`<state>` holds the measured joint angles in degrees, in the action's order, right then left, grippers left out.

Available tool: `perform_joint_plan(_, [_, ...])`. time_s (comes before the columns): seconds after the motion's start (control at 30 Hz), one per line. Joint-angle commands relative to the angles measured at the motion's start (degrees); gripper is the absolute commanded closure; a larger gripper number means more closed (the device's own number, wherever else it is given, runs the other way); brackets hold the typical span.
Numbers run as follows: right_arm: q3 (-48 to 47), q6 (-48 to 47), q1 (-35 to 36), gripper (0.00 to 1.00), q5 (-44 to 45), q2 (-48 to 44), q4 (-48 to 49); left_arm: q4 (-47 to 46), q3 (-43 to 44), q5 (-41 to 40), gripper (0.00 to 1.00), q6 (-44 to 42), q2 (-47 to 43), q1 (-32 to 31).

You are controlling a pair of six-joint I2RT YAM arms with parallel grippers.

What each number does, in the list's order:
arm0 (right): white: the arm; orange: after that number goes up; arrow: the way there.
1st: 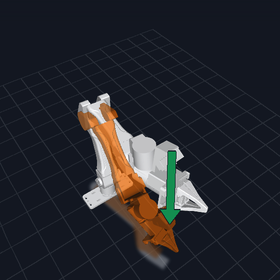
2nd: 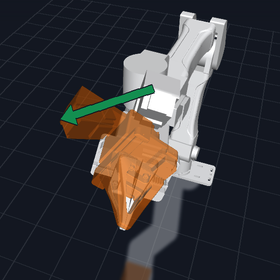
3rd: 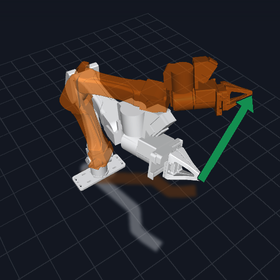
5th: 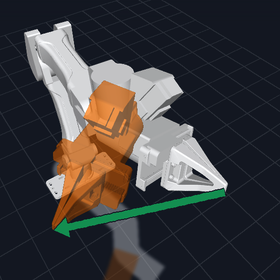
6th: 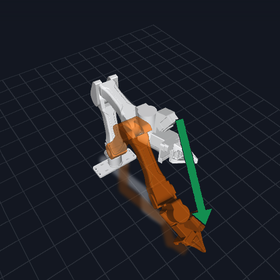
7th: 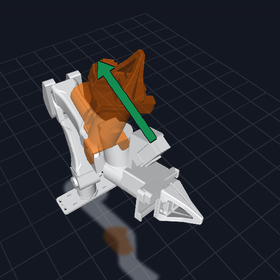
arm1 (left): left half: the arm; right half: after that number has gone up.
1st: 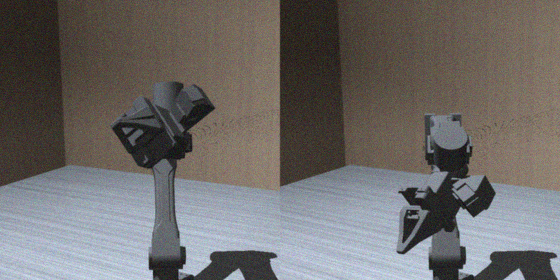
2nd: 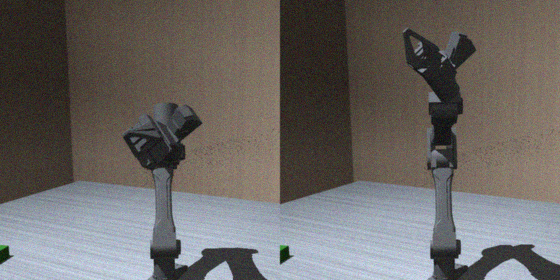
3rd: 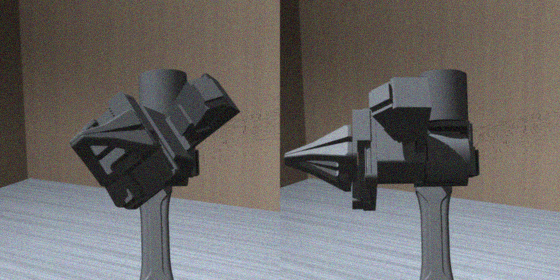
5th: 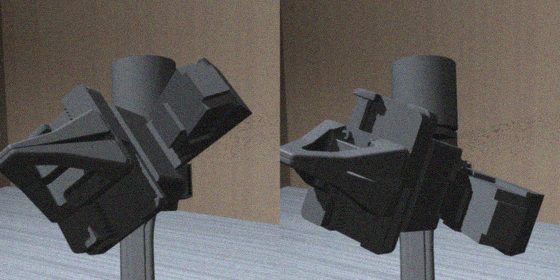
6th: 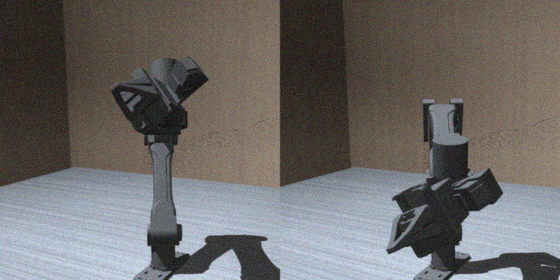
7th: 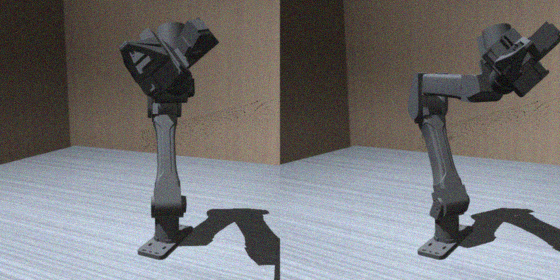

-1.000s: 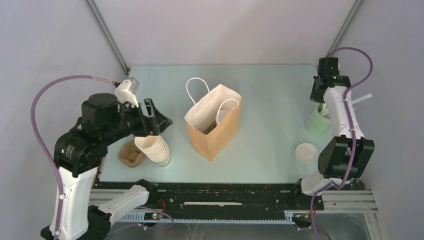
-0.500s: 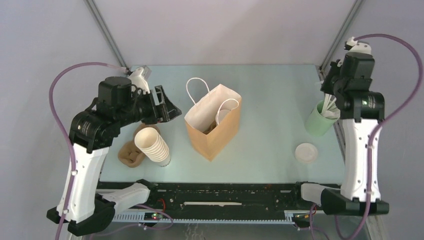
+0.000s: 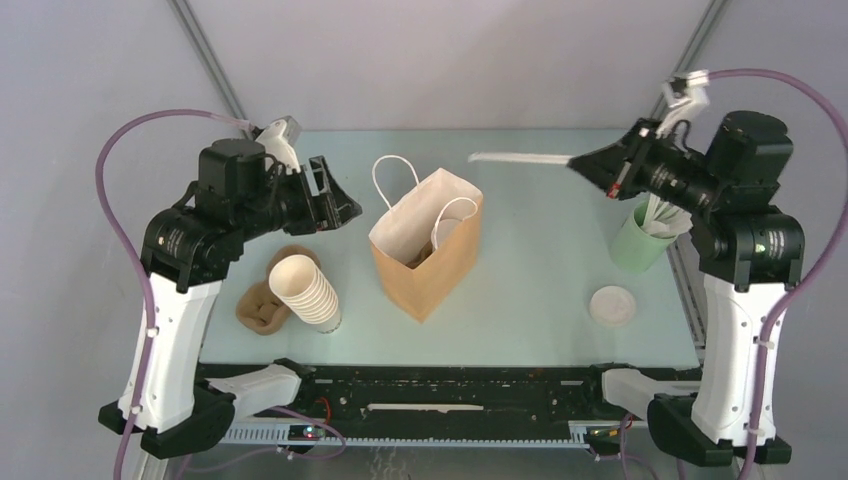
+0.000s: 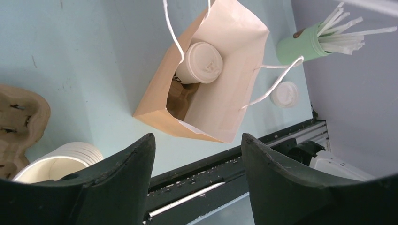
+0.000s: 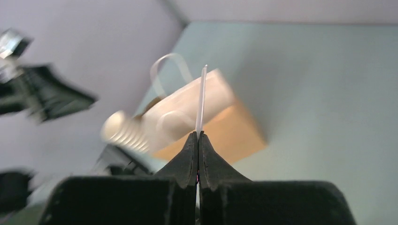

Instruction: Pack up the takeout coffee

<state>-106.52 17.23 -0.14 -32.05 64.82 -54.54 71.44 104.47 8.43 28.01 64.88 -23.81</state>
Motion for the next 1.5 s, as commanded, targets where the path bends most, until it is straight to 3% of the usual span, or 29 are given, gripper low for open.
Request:
perform_joint_plan(0.0, [-2.26,2.27,5.5,1.0,-20.92,4.75,-5.88,-0.46,2.57,-4.9,0.28,-1.24,-0.12,0.35])
perform_joint_plan(0.1, [-1.55,0.81,11.12,1.0,-19.63,5.33,-8.02,-1.39,1.83,-7.13,0.28,-1.21,-1.14,0.35])
perform_joint_plan(0.2, [-2.19,-0.06,18.45,1.0,-12.66,7.24,-8.33,-2.95,1.15,-7.63,0.28,-0.54,-1.18,0.37])
perform_joint_plan(0.4, [-17.25,-0.74,28.58,1.0,3.88,18.41,-18.21,-3.67,-0.77,-6.58,0.29,1.63,-2.58,0.35])
perform_joint_plan(0.63, [-33.23,-2.68,37.35,1.0,13.17,30.8,-29.63,-2.11,1.22,-8.25,0.29,1.38,-2.98,0.34])
perform_joint_plan(0.8, [-34.31,-2.3,44.69,0.99,21.35,34.98,-30.0,-1.7,-1.49,-10.2,0.29,1.52,-5.38,0.34])
perform_joint_plan(0.93, [-35.87,-1.19,45.76,0.97,20.62,37.73,-27.76,-2.13,-1.56,-11.17,0.29,1.26,-5.1,0.35])
perform_joint_plan(1.07, [-38.61,0.62,45.34,0.97,13.6,41.24,-27.24,-1.65,2.41,-8.95,0.3,1.75,-2.37,0.35])
perform_joint_plan(1.3, [-41.48,1.55,43.47,0.94,10.11,45.39,-28.76,-1.85,-0.9,-11.28,0.3,1.39,-5.0,0.34])
perform_joint_plan(1.47, [-37.94,4.46,40.94,0.94,4.35,45.24,-24.8,-1.88,-1.23,-9.36,0.3,1.79,-5.14,0.35])
